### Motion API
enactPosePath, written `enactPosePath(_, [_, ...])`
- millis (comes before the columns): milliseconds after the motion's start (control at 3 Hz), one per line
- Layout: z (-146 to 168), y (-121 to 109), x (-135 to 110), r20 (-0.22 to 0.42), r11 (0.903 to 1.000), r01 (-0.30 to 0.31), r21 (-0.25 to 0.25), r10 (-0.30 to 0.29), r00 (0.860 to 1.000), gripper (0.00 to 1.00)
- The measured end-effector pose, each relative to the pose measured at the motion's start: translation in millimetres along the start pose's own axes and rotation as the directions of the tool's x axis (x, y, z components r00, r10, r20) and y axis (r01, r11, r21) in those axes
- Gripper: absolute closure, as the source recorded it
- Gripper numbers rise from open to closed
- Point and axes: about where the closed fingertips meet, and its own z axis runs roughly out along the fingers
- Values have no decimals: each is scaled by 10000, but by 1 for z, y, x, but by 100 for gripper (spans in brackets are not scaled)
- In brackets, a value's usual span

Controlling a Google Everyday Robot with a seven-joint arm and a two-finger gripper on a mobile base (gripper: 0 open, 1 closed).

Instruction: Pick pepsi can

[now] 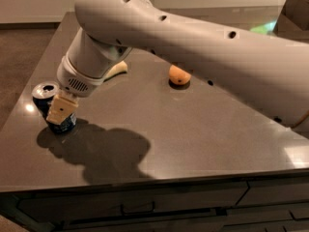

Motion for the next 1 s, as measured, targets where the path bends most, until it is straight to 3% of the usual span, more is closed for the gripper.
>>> enactPosePath(333, [-5,1,-8,253,10000,37,-41,-36,9997,88])
enactPosePath(667, [-11,0,-15,495,10000,24,-48,-22,9988,100])
enactPosePath(1000, [-26,2,-32,603,9999,169,-11,-168,9980,100])
